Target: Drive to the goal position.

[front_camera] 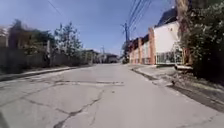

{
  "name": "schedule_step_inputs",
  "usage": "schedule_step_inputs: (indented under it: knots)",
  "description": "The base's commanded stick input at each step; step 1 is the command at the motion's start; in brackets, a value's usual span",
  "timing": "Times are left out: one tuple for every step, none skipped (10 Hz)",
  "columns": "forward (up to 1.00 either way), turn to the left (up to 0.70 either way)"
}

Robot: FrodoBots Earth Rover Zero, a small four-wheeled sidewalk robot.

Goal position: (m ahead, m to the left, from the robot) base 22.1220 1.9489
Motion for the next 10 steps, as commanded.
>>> schedule_step_inputs:
  knots:
    - [0.85,0.00]
    - [0.85,0.00]
    - [0.85,0.00]
    - [0.85,0.00]
    - [0.85,0.00]
    - [0.85,0.00]
    - [0.85,0.00]
    - [0.85,0.00]
    - [0.85,0.00]
    - [0.85,0.00]
